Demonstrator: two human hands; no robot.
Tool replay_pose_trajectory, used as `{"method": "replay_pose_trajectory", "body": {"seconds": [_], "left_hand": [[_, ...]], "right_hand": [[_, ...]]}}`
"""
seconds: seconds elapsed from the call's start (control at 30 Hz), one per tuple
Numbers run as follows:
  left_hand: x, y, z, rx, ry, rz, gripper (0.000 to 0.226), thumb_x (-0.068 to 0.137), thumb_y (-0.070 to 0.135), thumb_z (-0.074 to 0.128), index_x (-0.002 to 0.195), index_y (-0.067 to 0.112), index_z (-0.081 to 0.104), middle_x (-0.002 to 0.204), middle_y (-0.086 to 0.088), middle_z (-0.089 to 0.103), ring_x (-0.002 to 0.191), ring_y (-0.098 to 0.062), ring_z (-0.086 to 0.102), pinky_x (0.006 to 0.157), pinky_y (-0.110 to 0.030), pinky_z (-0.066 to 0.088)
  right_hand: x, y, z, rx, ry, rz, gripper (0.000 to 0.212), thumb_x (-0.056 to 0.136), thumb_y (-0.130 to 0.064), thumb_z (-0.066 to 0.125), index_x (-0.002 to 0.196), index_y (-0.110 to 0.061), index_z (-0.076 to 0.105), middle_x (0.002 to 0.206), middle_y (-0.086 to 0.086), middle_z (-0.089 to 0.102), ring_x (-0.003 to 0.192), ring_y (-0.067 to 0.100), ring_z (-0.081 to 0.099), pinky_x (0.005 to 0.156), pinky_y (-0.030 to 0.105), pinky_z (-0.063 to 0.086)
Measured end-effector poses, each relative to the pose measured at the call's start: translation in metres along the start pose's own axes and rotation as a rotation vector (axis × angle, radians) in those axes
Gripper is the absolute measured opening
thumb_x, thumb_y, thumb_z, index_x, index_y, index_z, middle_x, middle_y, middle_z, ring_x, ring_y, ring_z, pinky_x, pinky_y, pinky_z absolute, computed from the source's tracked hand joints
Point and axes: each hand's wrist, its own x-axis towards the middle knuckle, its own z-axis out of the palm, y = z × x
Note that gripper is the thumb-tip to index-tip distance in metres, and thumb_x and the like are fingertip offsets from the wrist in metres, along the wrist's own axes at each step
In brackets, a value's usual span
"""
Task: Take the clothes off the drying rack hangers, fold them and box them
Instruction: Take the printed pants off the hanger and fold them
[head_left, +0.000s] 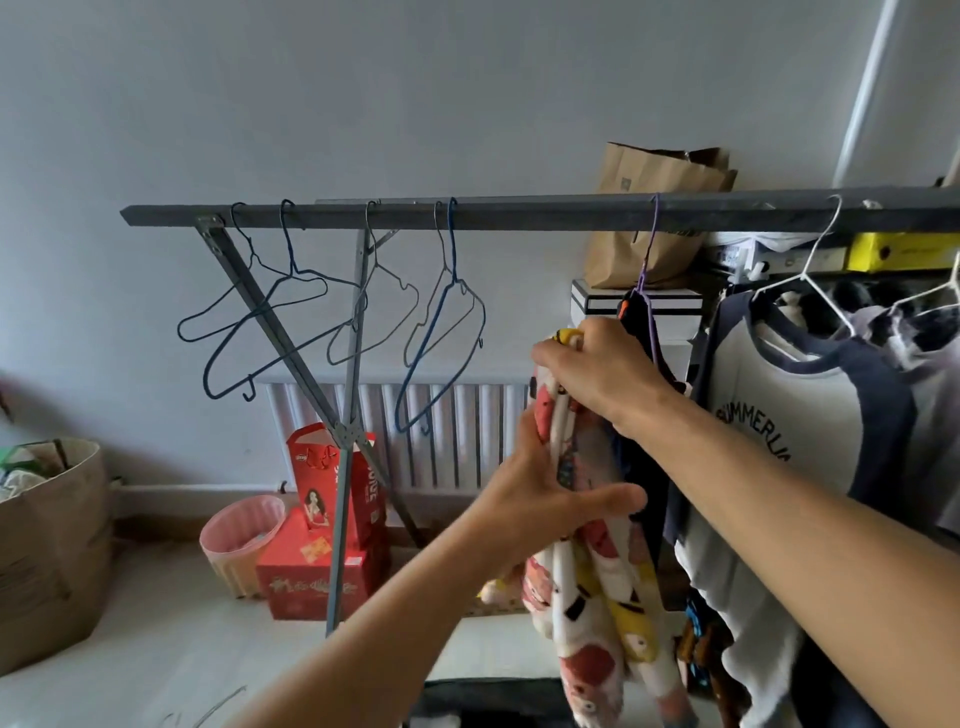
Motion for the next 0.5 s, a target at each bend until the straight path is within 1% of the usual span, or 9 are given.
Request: {"method": "replay_pose_trajectory", "body": {"seconds": [0.03,0.1,0.13,0.17,0.23,0.3,0.37,0.43,0.5], "left_hand": [[0.002,-0.003,0.005,-0.039,0.093,0.009,0.083,0.062,0.037,0.086,0.128,0.037,0.036,0.109,0.001,0.067,0.096,-0.017,0.07,0.083,-0.039,0.059],[0.007,-0.006,0.004,-0.096,0.274,0.053,0.048,0.08,0.014,0.07,0.122,0.027,0.049,0.101,-0.006,0.07,0.089,-0.025,0.071,0.078,-0.043,0.061],[0.008,-0.004,-0.001,-0.14,0.312,0.061,0.035,0.087,0.003,0.058,0.116,0.022,0.056,0.097,-0.009,0.071,0.087,-0.028,0.071,0.076,-0.042,0.061],[0.008,-0.004,-0.007,-0.2,0.317,0.052,0.029,0.09,-0.003,0.049,0.11,0.016,0.06,0.092,-0.011,0.072,0.086,-0.028,0.071,0.076,-0.04,0.061],[0.007,-0.001,-0.021,-0.358,0.294,-0.004,0.02,0.094,-0.002,0.046,0.101,0.007,0.061,0.082,-0.013,0.072,0.077,-0.026,0.072,0.073,-0.038,0.061],[0.006,0.0,-0.037,-0.489,0.31,-0.103,0.011,0.093,0.001,0.051,0.097,0.005,0.061,0.072,-0.011,0.073,0.067,-0.024,0.071,0.068,-0.039,0.059],[0.006,-0.001,-0.055,-0.603,0.29,-0.167,0.015,0.089,0.002,0.054,0.102,0.005,0.06,0.077,-0.014,0.074,0.067,-0.027,0.071,0.068,-0.04,0.058],[0.006,-0.004,-0.073,-0.705,0.198,-0.181,0.038,0.081,0.005,0.056,0.119,0.002,0.056,0.1,-0.022,0.072,0.079,-0.033,0.071,0.071,-0.042,0.059],[0.007,-0.009,-0.089,-0.79,0.095,-0.172,0.063,0.068,0.012,0.065,0.128,0.001,0.052,0.116,-0.026,0.066,0.09,-0.036,0.069,0.078,-0.046,0.058]], "right_hand": [[-0.001,-0.003,0.001,0.064,-0.029,0.007,0.033,0.082,-0.035,0.063,0.063,-0.012,0.048,0.056,0.005,0.052,0.06,0.025,0.053,0.061,0.034,0.043],[-0.005,-0.008,-0.001,0.291,-0.137,0.019,0.038,0.082,-0.038,0.07,0.068,-0.008,0.051,0.066,0.016,0.061,0.064,0.03,0.063,0.065,0.039,0.057],[-0.008,-0.01,-0.003,0.422,-0.215,0.035,0.038,0.083,-0.037,0.073,0.073,-0.007,0.051,0.073,0.016,0.065,0.07,0.029,0.069,0.068,0.042,0.06],[-0.009,-0.009,-0.006,0.503,-0.273,0.042,0.036,0.083,-0.036,0.073,0.078,-0.008,0.051,0.08,0.014,0.067,0.075,0.027,0.071,0.07,0.042,0.061],[-0.008,0.001,-0.009,0.437,-0.289,0.02,0.034,0.082,-0.037,0.073,0.086,-0.011,0.052,0.088,0.009,0.067,0.08,0.022,0.07,0.071,0.037,0.06],[-0.007,0.016,-0.009,0.354,-0.219,0.01,0.029,0.082,-0.033,0.075,0.09,-0.013,0.056,0.09,0.006,0.066,0.081,0.019,0.065,0.074,0.037,0.057],[-0.008,0.034,-0.005,0.397,-0.152,0.061,0.034,0.08,-0.025,0.077,0.104,-0.013,0.056,0.103,0.004,0.064,0.095,0.017,0.063,0.085,0.037,0.055],[-0.01,0.051,0.0,0.404,-0.112,0.103,0.061,0.077,-0.025,0.08,0.127,-0.014,0.047,0.124,-0.002,0.053,0.118,0.014,0.051,0.093,0.029,0.045],[-0.01,0.062,0.006,0.534,-0.182,0.141,0.092,0.069,-0.034,0.086,0.143,-0.014,0.035,0.138,-0.004,0.047,0.13,0.015,0.044,0.103,0.029,0.039]]}}
